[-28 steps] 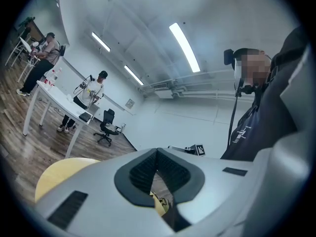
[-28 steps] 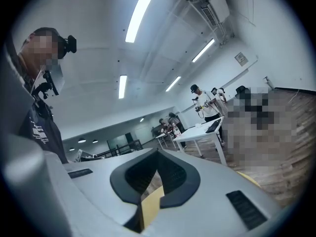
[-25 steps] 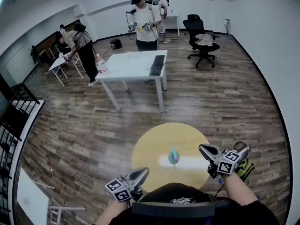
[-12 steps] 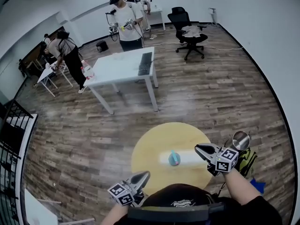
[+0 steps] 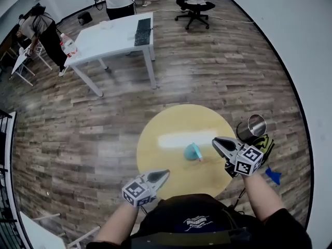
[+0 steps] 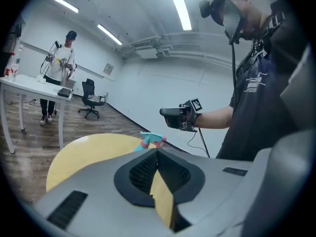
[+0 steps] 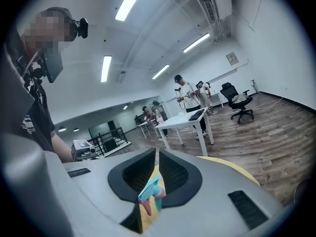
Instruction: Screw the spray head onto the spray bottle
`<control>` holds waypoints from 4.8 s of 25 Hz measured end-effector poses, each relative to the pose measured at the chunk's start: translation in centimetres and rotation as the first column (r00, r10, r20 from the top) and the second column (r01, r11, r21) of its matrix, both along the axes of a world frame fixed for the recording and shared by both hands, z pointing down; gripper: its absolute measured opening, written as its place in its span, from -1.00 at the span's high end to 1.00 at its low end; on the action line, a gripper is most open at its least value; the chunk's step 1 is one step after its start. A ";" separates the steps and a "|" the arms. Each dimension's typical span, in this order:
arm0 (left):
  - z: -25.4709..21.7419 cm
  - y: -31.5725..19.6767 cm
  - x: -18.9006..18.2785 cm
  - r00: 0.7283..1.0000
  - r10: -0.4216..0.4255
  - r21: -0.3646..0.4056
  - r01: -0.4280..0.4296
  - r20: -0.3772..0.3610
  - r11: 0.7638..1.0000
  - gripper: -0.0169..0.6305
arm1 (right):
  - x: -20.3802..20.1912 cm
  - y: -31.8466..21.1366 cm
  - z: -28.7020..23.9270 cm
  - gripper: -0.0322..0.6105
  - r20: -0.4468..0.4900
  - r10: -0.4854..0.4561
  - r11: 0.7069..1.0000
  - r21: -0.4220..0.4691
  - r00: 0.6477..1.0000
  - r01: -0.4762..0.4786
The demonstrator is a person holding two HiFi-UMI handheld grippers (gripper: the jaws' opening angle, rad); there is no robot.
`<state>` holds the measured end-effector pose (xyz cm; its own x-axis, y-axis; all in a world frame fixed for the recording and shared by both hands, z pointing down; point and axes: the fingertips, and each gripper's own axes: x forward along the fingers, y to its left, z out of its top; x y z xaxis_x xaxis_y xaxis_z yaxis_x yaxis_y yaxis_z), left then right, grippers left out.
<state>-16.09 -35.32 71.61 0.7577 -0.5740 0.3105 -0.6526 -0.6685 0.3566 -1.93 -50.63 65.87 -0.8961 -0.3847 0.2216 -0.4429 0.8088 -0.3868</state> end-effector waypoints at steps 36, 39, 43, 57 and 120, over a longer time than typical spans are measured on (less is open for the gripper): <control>22.7 -16.0 12.1 0.868 0.151 0.013 -0.178 0.473 0.984 -0.38 | 5.5 -1.9 14.1 0.74 -0.118 -0.017 0.997 -0.081 0.993 0.008; 21.9 -15.8 13.0 0.876 0.183 0.004 -0.206 0.447 0.979 -0.28 | 5.9 -1.9 13.8 0.74 -0.116 -0.019 0.997 -0.078 0.993 0.010; 17.5 -16.5 13.4 0.886 0.223 -0.050 -0.222 0.408 0.974 -0.27 | 5.6 -2.5 11.5 0.74 -0.083 -0.024 0.998 -0.056 0.996 0.019; -4.9 -9.7 12.1 0.813 0.530 -0.119 -0.518 0.241 0.847 -0.27 | -2.2 2.2 -8.9 0.40 0.120 -0.341 0.935 0.149 0.932 0.323; -29.1 -6.5 6.3 0.825 0.083 0.079 -0.047 -0.559 0.996 -0.51 | 0.9 3.6 -24.8 0.43 0.849 0.030 0.950 -0.189 0.527 0.249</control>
